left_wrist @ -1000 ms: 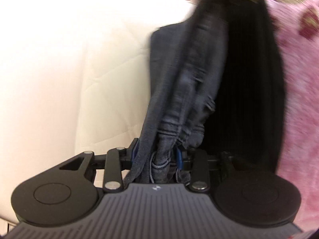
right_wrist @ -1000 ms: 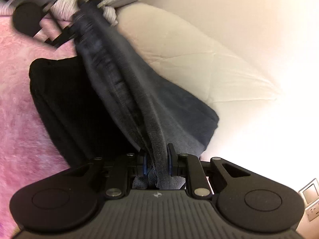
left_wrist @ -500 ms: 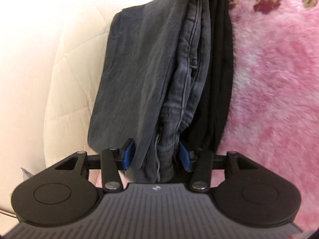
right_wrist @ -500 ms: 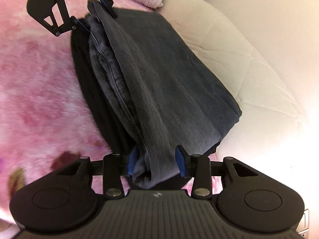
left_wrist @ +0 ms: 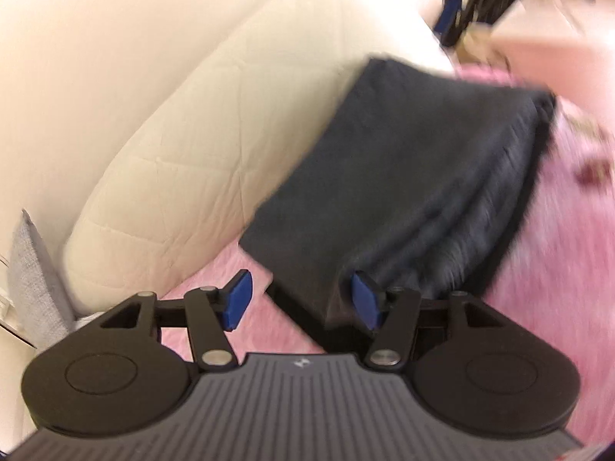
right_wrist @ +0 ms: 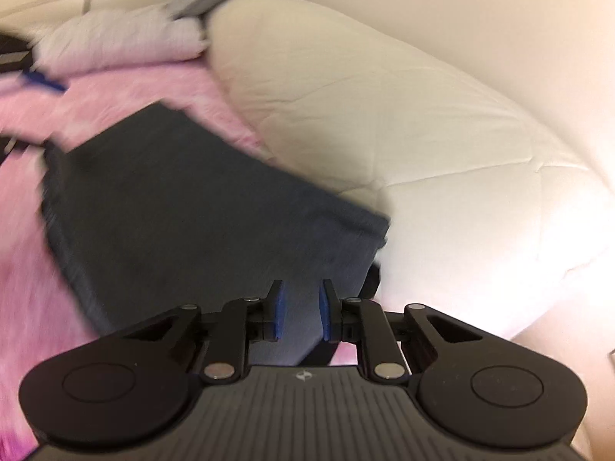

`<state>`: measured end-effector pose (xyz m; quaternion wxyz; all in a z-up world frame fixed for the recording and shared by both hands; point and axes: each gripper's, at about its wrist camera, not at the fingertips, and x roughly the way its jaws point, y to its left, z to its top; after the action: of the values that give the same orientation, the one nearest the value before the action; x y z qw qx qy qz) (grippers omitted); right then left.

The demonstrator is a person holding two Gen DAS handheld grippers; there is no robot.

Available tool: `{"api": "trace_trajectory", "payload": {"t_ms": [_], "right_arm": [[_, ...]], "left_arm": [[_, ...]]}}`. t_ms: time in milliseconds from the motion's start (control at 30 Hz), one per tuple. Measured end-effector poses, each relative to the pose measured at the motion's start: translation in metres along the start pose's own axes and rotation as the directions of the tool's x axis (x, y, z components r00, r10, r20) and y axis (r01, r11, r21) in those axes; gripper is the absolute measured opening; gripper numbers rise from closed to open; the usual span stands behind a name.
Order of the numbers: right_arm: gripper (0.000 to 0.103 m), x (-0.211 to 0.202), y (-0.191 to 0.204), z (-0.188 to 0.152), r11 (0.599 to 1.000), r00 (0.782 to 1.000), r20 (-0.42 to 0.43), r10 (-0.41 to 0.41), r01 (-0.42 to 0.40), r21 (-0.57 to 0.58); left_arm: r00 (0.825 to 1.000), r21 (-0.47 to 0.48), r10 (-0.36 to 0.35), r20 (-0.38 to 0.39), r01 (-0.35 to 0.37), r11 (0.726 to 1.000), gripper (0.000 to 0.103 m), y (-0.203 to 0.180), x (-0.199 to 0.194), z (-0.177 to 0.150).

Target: Fold clothes

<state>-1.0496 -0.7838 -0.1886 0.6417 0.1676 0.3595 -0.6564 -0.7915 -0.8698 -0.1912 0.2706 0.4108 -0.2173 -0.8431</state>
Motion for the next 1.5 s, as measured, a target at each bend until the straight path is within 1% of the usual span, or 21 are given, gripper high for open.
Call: {"api": "trace_trajectory", "payload": {"t_ms": [100, 200, 267, 300, 367, 467, 533, 667, 767, 833, 900, 967, 1033, 1067, 1133, 1200, 1267, 1300, 1400, 1433, 1500], "right_arm": [[0.016, 0.02, -0.014, 0.025, 1.0, 1.0, 0.009, 0.014, -0.014, 0.007], [0.016, 0.052, -0.02, 0.039, 1.0, 1.0, 0.004, 0.013, -0.013, -0.005], [0.015, 0.074, -0.026, 0.042, 1.0, 1.0, -0.029, -0.004, 0.004, 0.009], [0.012, 0.087, -0.03, 0.041, 0.999, 0.998, -0.058, -0.005, 0.006, 0.033], [0.008, 0.108, -0.037, 0.039, 0.997, 0.994, -0.108, 0.005, 0.003, 0.079], [0.008, 0.129, -0.043, 0.039, 0.993, 0.986, -0.162, 0.03, -0.01, 0.121], [0.01, 0.134, -0.042, 0.04, 0.991, 0.985, -0.171, 0.038, -0.015, 0.134], [0.011, 0.13, -0.042, 0.044, 0.99, 0.983, -0.18, 0.045, -0.02, 0.142], [0.013, 0.119, -0.039, 0.044, 0.99, 0.983, -0.177, 0.042, -0.017, 0.142], [0.013, 0.113, -0.034, 0.044, 0.99, 0.983, -0.175, 0.048, -0.024, 0.138], [0.013, 0.105, -0.031, 0.042, 0.99, 0.982, -0.182, 0.052, -0.026, 0.139], [0.013, 0.096, -0.036, 0.039, 0.983, 0.976, -0.206, 0.071, -0.032, 0.183], [0.013, 0.097, -0.04, 0.036, 0.971, 0.965, -0.242, 0.098, -0.04, 0.234], [0.013, 0.098, -0.041, 0.036, 0.968, 0.962, -0.253, 0.102, -0.038, 0.246], [0.013, 0.102, -0.041, 0.034, 0.964, 0.953, -0.282, 0.112, -0.035, 0.265], [0.016, 0.108, -0.04, 0.032, 0.955, 0.941, -0.313, 0.125, -0.029, 0.295], [0.016, 0.11, -0.038, 0.03, 0.948, 0.939, -0.324, 0.119, -0.01, 0.319], [0.016, 0.109, -0.037, 0.031, 0.943, 0.938, -0.327, 0.115, 0.0, 0.332], [0.016, 0.102, -0.034, 0.038, 0.937, 0.939, -0.326, 0.112, 0.009, 0.348], [0.016, 0.099, -0.033, 0.04, 0.937, 0.94, -0.324, 0.112, 0.008, 0.349], [0.016, 0.094, -0.036, 0.048, 0.94, 0.945, -0.309, 0.107, 0.005, 0.34]], "left_arm": [[0.996, -0.04, -0.088, 0.001, 0.088, 0.995, 0.052, 0.017, 0.004, 0.011], [0.989, 0.015, -0.146, 0.027, 0.146, 0.989, 0.052, 0.021, -0.005, -0.001], [0.986, 0.041, -0.165, 0.025, 0.164, 0.986, 0.053, 0.023, -0.013, -0.009], [0.984, 0.053, -0.174, 0.025, 0.173, 0.984, 0.053, 0.024, -0.016, -0.013], [0.981, 0.045, -0.19, 0.032, 0.188, 0.981, 0.053, 0.031, -0.021, -0.013], [0.982, 0.006, -0.177, 0.061, 0.177, 0.984, 0.053, 0.047, -0.02, -0.004], [0.984, -0.029, -0.157, 0.08, 0.16, 0.987, 0.053, 0.062, -0.02, 0.001], [0.994, -0.095, -0.078, 0.075, 0.085, 0.992, 0.055, 0.08, 0.001, 0.023], [0.996, -0.148, -0.083, 0.025, 0.086, 0.985, 0.054, 0.081, 0.038, 0.036], [0.995, -0.181, -0.098, -0.013, 0.094, 0.979, 0.051, 0.079, 0.064, 0.04], [0.99, -0.234, -0.126, -0.059, 0.109, 0.966, 0.043, 0.079, 0.09, 0.039], [0.982, -0.305, -0.148, -0.113, 0.108, 0.946, 0.035, 0.08, 0.115, 0.033], [0.972, -0.383, -0.172, -0.16, 0.099, 0.918, 0.036, 0.085, 0.135, 0.022], [0.972, -0.396, -0.168, -0.163, 0.091, 0.914, 0.037, 0.085, 0.141, 0.02], [0.973, -0.421, -0.159, -0.169, 0.075, 0.904, 0.043, 0.085, 0.153, 0.015], [0.969, -0.464, -0.162, -0.187, 0.058, 0.884, 0.053, 0.087, 0.168, 0.014], [0.964, -0.507, -0.177, -0.2, 0.053, 0.86, 0.058, 0.09, 0.178, 0.012], [0.962, -0.526, -0.185, -0.203, 0.052, 0.849, 0.058, 0.092, 0.181, 0.01], [0.961, -0.524, -0.192, -0.197, 0.062, 0.849, 0.057, 0.094, 0.178, 0.01], [0.962, -0.514, -0.19, -0.194, 0.065, 0.855, 0.056, 0.093, 0.175, 0.012], [0.963, -0.514, -0.192, -0.19, 0.07, 0.855, 0.053, 0.096, 0.167, 0.014]]}}
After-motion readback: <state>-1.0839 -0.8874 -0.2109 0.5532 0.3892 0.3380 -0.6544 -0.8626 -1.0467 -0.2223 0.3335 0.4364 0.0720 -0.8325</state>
